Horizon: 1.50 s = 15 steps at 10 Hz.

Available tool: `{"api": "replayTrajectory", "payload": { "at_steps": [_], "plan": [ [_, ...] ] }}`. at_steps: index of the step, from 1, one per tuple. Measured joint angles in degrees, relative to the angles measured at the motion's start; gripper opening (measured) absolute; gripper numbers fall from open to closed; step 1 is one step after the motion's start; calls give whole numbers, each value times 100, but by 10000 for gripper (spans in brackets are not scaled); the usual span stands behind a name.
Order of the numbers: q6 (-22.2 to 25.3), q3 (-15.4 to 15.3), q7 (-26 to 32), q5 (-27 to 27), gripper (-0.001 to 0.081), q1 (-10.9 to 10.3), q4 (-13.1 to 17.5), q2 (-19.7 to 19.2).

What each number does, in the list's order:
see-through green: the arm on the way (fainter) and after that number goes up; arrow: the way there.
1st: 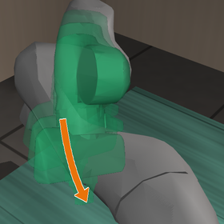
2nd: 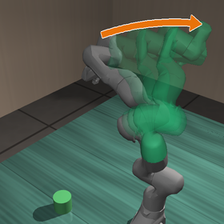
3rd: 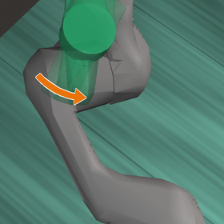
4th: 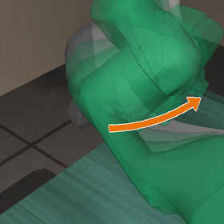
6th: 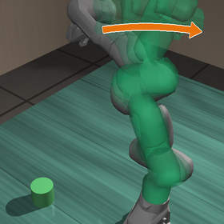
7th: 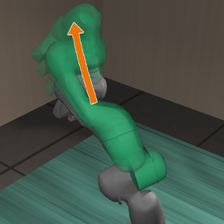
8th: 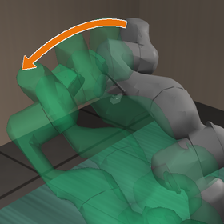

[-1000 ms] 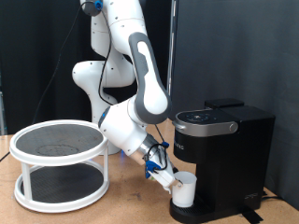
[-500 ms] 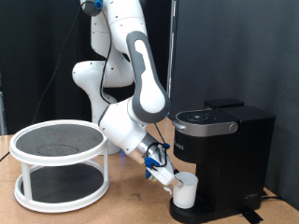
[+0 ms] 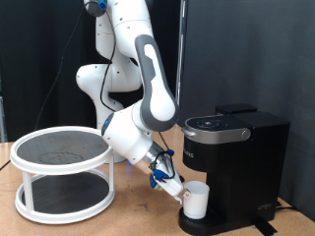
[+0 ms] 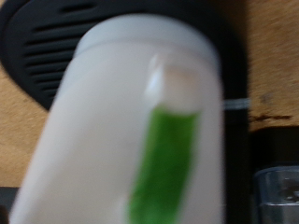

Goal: Make a cup of coffee with the keurig machine

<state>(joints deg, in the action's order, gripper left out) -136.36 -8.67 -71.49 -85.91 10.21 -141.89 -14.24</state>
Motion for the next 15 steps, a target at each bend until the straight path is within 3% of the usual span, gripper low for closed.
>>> {"api": "replayTrajectory", "payload": {
  "at_steps": [3,10,12,15],
  "plan": [
    [188,82,111,0,734,189,-298,210],
    [179,331,-3,23,734,504,-655,827],
    [546,350,-11,6,734,513,-654,948],
    [1094,431,-403,-17,734,569,-741,1512]
  ]
}}
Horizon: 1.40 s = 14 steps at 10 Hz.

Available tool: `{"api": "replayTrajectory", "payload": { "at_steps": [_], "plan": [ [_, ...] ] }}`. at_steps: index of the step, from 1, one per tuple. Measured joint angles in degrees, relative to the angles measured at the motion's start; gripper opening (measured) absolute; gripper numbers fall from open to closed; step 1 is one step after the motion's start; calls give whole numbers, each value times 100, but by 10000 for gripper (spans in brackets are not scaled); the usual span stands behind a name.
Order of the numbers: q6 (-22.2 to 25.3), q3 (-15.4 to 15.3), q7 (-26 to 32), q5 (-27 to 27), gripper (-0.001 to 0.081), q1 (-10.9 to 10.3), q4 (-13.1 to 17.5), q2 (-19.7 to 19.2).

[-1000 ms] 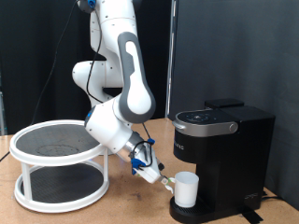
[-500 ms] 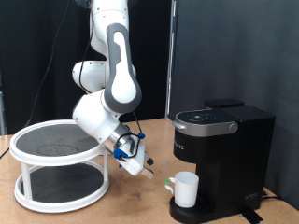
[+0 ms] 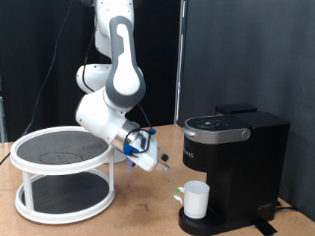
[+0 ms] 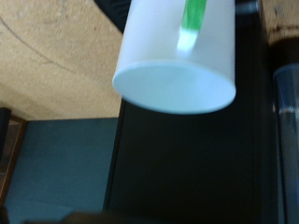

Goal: Make a cup of coffee with the keurig machine

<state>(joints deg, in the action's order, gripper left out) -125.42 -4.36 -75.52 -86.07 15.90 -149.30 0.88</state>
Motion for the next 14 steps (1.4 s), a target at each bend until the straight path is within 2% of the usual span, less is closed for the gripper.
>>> {"api": "replayTrajectory", "payload": {
  "at_steps": [3,7,11,14],
  "plan": [
    [405,129,-524,186,734,30,-111,606],
    [1029,386,-838,68,734,92,-117,1316],
    [1232,527,-1456,35,734,93,-22,1960],
    [1439,601,-2180,437,734,109,114,2361]
  ]
}}
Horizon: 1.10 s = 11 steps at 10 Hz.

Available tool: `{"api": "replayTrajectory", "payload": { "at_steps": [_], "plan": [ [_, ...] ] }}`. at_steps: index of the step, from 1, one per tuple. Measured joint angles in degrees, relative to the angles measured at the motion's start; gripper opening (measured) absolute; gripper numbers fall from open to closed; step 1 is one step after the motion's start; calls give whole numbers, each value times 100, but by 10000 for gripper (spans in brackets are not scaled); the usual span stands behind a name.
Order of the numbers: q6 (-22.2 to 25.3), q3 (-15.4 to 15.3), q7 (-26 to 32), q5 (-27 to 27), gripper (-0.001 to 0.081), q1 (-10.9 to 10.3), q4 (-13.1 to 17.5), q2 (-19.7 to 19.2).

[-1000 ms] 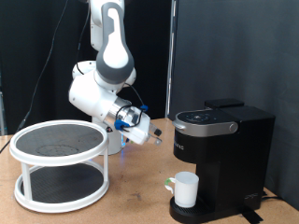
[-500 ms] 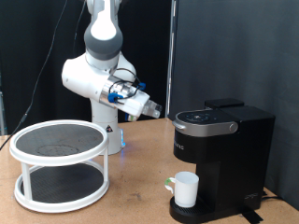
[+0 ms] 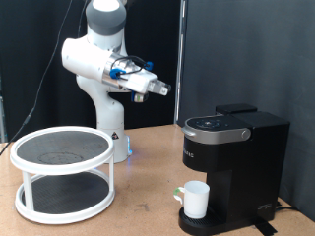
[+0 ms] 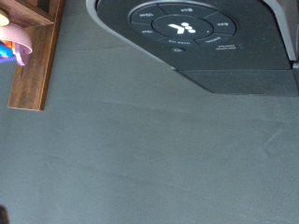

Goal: Make a cup of coffee with the keurig machine

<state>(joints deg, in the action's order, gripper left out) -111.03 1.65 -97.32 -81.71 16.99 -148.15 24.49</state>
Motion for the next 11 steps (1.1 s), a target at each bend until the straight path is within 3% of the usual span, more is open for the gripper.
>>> {"api": "replayTrajectory", "payload": {
  "at_steps": [2,4,5,8,9,11],
  "plan": [
    [-28,-15,197,-174,734,-2,3,-23],
    [-119,-135,460,-378,734,-33,249,-45],
    [-146,-247,350,6,734,-33,452,-84],
    [-138,-721,-834,2025,734,-27,1242,-401],
    [-142,-869,-1082,2411,734,-29,1483,-544],
    [-152,-1051,-1297,2622,734,-26,1870,-868]
  ]
}}
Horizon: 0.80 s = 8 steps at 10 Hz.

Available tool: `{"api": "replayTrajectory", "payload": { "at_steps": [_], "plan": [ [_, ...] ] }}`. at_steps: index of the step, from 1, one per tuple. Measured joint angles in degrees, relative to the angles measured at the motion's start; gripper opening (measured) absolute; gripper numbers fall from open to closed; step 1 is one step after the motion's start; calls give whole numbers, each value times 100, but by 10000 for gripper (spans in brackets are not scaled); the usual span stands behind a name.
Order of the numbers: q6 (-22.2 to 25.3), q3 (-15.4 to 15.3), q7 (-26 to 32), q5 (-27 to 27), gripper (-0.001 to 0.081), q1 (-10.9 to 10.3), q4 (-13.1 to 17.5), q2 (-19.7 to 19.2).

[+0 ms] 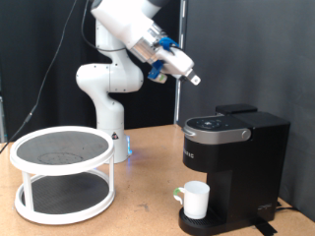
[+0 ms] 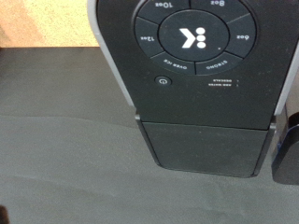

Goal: Make a cup of coffee with the keurig machine

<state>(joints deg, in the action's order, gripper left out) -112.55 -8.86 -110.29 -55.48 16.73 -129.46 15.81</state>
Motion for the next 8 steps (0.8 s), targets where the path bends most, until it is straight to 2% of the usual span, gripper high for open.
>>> {"api": "replayTrajectory", "payload": {
  "at_steps": [2,3,5,8],
  "plan": [
    [-1,-21,-17,127,734,1,-2,0],
    [21,-104,-218,534,734,0,92,-25],
    [48,-388,-825,1414,734,-5,527,-198],
    [-7,-721,-1209,2322,734,-13,1193,-473]
  ]
}}
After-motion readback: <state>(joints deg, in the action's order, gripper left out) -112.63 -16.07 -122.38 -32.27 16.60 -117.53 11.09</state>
